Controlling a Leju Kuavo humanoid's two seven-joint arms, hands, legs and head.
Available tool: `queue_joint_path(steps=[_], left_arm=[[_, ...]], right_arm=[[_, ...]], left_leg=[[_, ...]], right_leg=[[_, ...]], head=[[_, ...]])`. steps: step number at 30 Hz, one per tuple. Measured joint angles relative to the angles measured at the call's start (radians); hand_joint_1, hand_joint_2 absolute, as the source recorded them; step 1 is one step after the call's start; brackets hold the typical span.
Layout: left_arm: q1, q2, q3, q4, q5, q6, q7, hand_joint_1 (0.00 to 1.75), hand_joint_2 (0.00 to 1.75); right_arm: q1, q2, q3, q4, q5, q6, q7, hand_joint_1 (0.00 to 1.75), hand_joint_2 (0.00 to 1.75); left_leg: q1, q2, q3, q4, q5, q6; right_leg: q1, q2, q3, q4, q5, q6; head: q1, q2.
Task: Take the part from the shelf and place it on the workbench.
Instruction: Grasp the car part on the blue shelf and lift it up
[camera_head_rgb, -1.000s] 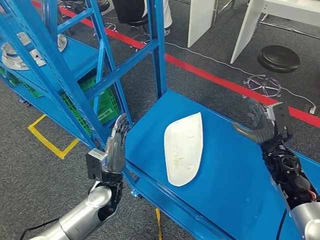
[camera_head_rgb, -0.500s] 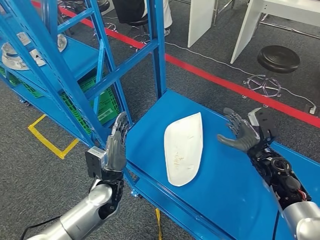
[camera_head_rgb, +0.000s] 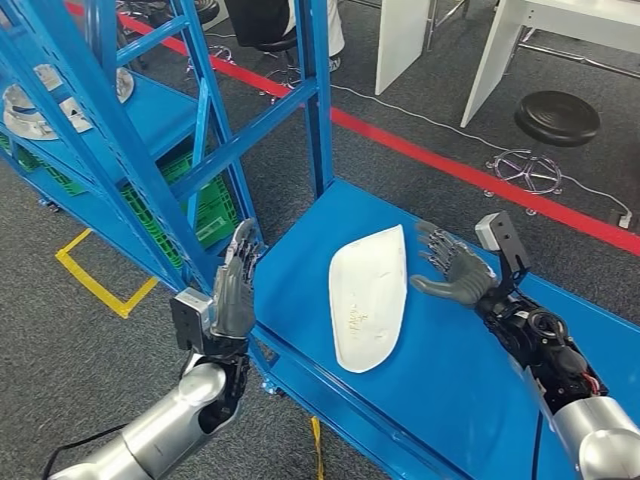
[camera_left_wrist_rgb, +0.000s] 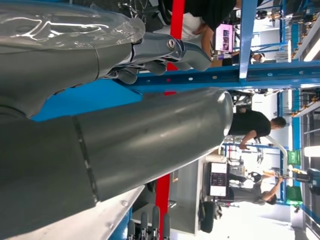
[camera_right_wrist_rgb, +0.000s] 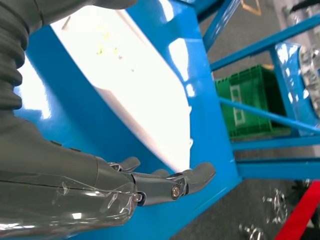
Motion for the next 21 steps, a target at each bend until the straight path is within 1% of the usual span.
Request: queue_joint_path(steps=[8, 15, 21], left_arm=[[0.0, 0.0, 0.0, 0.002, 0.003, 0.0, -0.007, 0.0, 0.0], [0.0, 0.0, 0.0, 0.002, -0.001, -0.002, -0.009, 0.0, 0.0], [0.0, 0.0, 0.0, 0.002, -0.002, -0.006, -0.01, 0.0, 0.0]], right_arm=[[-0.011, 0.007, 0.018, 0.003, -0.087, 0.022, 0.005, 0.0, 1.75], [-0.026, 0.007, 0.018, 0.023, -0.199, 0.034, 0.044, 0.0, 1.75], [-0.041, 0.007, 0.012, 0.05, -0.226, 0.024, 0.069, 0.0, 1.75]], left_leg=[[0.0, 0.0, 0.0, 0.0, 0.0, 0.0], [0.0, 0.0, 0.0, 0.0, 0.0, 0.0], [0.0, 0.0, 0.0, 0.0, 0.0, 0.0]], right_leg=[[0.0, 0.0, 0.0, 0.0, 0.0, 0.0], [0.0, 0.0, 0.0, 0.0, 0.0, 0.0], [0.0, 0.0, 0.0, 0.0, 0.0, 0.0]], head=[[0.0, 0.0], [0.0, 0.0], [0.0, 0.0]])
